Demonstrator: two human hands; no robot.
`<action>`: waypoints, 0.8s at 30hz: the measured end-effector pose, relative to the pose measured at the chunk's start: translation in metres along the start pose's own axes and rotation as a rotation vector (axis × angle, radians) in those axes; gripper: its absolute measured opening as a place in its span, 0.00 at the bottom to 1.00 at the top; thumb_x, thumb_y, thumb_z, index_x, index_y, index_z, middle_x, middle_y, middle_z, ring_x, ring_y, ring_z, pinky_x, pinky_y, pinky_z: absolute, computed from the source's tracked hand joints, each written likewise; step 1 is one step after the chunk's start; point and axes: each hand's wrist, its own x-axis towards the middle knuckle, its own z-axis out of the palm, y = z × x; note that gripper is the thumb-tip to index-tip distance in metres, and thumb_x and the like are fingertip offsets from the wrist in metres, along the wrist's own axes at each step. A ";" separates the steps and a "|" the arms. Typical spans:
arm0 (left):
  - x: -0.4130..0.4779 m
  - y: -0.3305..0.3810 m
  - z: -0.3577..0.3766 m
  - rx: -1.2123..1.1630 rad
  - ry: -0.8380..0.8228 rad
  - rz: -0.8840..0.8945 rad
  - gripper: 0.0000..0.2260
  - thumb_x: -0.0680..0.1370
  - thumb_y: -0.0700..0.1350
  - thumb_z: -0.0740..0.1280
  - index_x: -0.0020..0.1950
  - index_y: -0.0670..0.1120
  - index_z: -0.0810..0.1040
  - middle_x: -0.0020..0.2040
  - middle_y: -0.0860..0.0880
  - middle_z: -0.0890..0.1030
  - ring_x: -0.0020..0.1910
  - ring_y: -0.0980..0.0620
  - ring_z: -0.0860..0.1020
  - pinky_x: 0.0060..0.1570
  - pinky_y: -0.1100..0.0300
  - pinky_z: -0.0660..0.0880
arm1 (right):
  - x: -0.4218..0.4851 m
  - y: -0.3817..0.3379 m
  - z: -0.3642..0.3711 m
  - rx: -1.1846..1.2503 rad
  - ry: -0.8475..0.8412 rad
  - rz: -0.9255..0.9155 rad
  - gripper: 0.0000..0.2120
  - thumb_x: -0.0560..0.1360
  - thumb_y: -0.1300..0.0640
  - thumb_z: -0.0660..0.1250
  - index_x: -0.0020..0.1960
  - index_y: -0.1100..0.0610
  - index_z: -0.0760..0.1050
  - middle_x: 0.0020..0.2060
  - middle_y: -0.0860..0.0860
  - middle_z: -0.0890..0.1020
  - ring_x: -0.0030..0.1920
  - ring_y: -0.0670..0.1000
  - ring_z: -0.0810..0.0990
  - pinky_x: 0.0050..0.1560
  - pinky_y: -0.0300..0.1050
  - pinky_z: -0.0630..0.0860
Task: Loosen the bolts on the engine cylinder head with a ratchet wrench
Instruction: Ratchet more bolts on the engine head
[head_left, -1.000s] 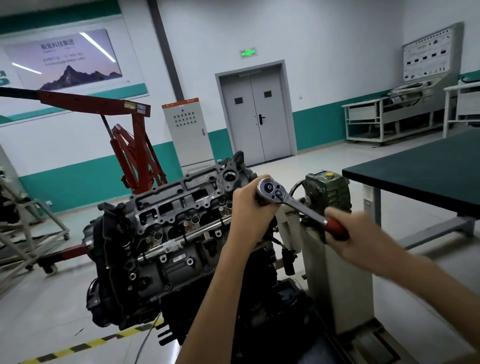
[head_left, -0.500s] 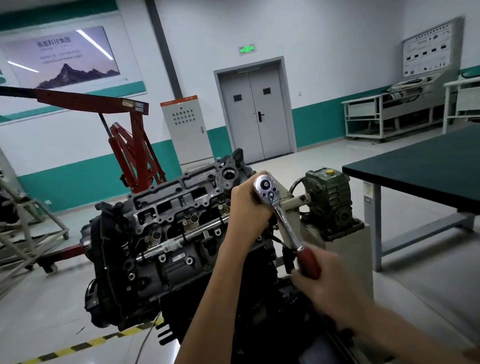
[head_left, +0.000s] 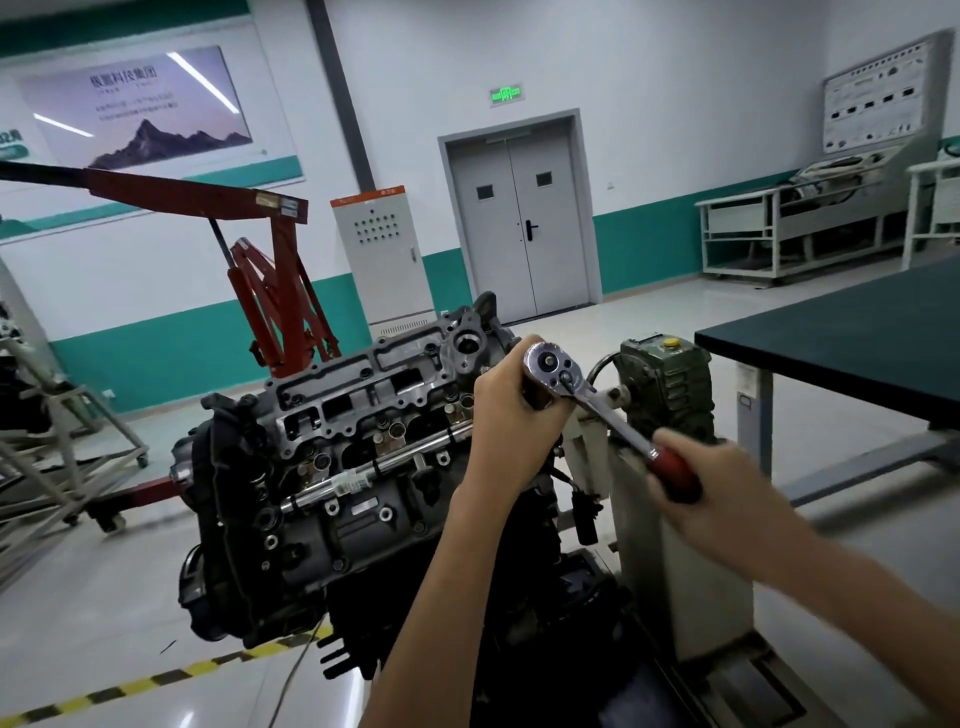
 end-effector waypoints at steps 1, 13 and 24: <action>-0.001 0.000 0.002 0.020 0.025 0.025 0.05 0.68 0.35 0.68 0.37 0.39 0.72 0.31 0.49 0.74 0.31 0.51 0.69 0.33 0.63 0.66 | -0.013 -0.013 0.016 0.118 0.032 0.056 0.10 0.68 0.64 0.70 0.39 0.51 0.71 0.25 0.46 0.74 0.25 0.44 0.73 0.27 0.32 0.69; 0.004 -0.002 0.003 -0.055 -0.024 -0.107 0.20 0.69 0.26 0.64 0.29 0.50 0.65 0.26 0.57 0.68 0.28 0.60 0.65 0.30 0.65 0.63 | -0.035 -0.046 0.058 0.492 0.019 0.128 0.15 0.66 0.68 0.67 0.33 0.48 0.71 0.22 0.47 0.71 0.21 0.42 0.66 0.22 0.31 0.63; 0.004 0.000 -0.001 -0.092 -0.076 -0.137 0.10 0.71 0.32 0.69 0.32 0.40 0.72 0.29 0.51 0.70 0.30 0.55 0.66 0.32 0.59 0.65 | 0.041 0.024 -0.038 -0.295 -0.008 -0.213 0.13 0.65 0.65 0.72 0.45 0.56 0.73 0.30 0.46 0.73 0.28 0.48 0.73 0.31 0.38 0.68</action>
